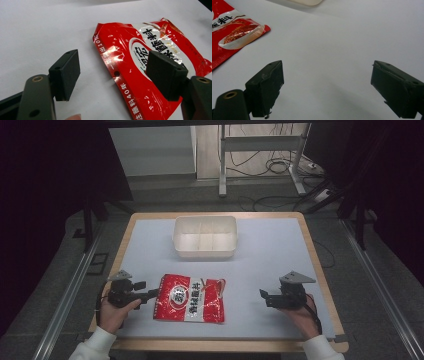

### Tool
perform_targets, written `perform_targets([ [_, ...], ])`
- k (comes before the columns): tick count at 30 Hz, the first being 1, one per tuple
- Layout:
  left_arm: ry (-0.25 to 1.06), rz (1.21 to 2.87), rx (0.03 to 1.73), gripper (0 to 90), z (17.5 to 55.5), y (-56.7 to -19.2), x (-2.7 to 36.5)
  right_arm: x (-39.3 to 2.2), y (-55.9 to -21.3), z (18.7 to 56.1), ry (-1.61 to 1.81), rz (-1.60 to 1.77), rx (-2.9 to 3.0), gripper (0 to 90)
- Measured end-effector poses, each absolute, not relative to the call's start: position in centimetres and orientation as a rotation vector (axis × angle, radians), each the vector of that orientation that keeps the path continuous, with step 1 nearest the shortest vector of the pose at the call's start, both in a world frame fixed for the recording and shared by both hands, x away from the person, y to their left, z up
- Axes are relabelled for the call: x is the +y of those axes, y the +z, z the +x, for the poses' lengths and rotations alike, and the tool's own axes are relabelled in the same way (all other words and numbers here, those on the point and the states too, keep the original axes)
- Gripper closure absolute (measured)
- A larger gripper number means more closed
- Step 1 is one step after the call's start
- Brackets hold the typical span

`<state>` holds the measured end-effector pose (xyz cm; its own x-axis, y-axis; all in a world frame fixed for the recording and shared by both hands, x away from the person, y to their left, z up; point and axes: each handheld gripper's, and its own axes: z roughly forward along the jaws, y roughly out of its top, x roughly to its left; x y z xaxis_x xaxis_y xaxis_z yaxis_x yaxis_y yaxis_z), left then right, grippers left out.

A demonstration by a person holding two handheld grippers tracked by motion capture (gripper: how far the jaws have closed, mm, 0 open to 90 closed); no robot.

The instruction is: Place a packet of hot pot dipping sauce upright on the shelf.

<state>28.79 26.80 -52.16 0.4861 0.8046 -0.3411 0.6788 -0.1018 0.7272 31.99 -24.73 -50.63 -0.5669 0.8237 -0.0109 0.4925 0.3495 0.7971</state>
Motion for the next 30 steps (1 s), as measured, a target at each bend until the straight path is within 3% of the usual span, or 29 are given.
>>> perform_targets([
  [18,0.161,1.875,1.228,26.4,29.8,-50.3,26.7,-24.8,-49.9,31.9,1.129,1.174,2.235,12.2],
  [30,-0.017,1.891,1.254,28.8,34.6,-51.5,26.3,-25.4,-50.0,31.8,1.122,1.171,2.228,13.0],
])
